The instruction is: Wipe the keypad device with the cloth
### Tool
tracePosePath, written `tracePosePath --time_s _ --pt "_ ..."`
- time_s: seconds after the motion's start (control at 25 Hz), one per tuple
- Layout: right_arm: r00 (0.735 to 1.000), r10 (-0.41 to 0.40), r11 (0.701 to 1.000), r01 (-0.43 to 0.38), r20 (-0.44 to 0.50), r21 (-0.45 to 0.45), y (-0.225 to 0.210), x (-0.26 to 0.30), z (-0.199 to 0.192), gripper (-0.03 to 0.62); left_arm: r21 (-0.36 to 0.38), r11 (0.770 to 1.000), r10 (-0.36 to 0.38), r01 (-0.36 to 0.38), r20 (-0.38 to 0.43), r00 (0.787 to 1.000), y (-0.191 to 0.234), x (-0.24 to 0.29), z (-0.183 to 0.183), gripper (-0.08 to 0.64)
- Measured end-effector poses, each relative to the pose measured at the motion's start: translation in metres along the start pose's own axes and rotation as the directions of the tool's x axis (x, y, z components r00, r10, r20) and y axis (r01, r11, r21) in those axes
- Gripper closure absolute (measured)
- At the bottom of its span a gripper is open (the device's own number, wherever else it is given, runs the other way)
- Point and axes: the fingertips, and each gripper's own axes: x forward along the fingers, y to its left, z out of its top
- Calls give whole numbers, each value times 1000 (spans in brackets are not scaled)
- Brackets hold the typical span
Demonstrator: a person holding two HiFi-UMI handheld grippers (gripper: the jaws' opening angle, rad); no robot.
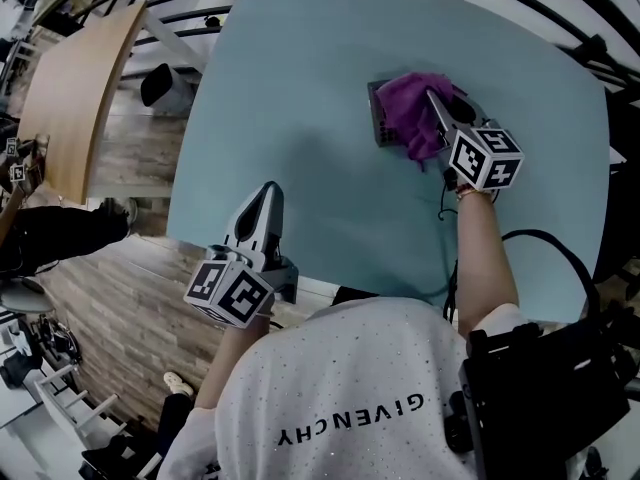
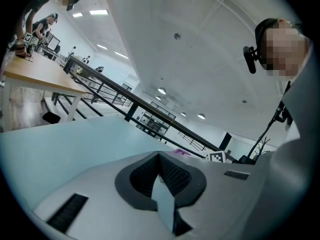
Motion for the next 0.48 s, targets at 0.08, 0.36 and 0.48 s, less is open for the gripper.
tracePosePath --time_s 0.08,0.36,0.48 --pt "1000 -10 1000 10 11 16 -6 -2 0 518 -1 1000 3 -3 -3 1000 1 0 -1 560" --pt "997 -67 996 64 45 70 -28 -12 -4 518 12 1000 17 -17 -18 1000 2 0 -2 560" --pt "994 -98 990 92 48 109 -40 -16 -8 518 16 1000 20 -20 -22 1000 2 1 -2 560"
